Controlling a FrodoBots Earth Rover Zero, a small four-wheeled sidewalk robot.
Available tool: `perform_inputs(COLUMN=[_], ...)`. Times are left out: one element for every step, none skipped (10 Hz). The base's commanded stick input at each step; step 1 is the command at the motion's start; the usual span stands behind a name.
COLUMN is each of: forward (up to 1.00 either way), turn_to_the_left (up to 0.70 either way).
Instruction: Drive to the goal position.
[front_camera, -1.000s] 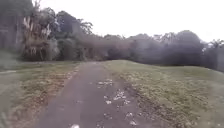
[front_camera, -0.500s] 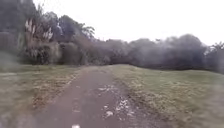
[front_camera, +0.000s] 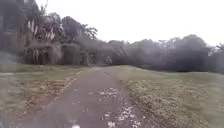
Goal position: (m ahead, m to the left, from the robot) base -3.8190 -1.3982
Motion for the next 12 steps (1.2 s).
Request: perform_inputs(forward=[0.45, 0.45, 0.45, 0.45, 0.45, 0.45, 0.45, 0.45, 0.45, 0.45, 0.45, 0.45], turn_to_the_left=[0.01, 0.01, 0.01, 0.01, 0.01, 0.01, 0.01, 0.01, 0.01, 0.01, 0.01, 0.01])
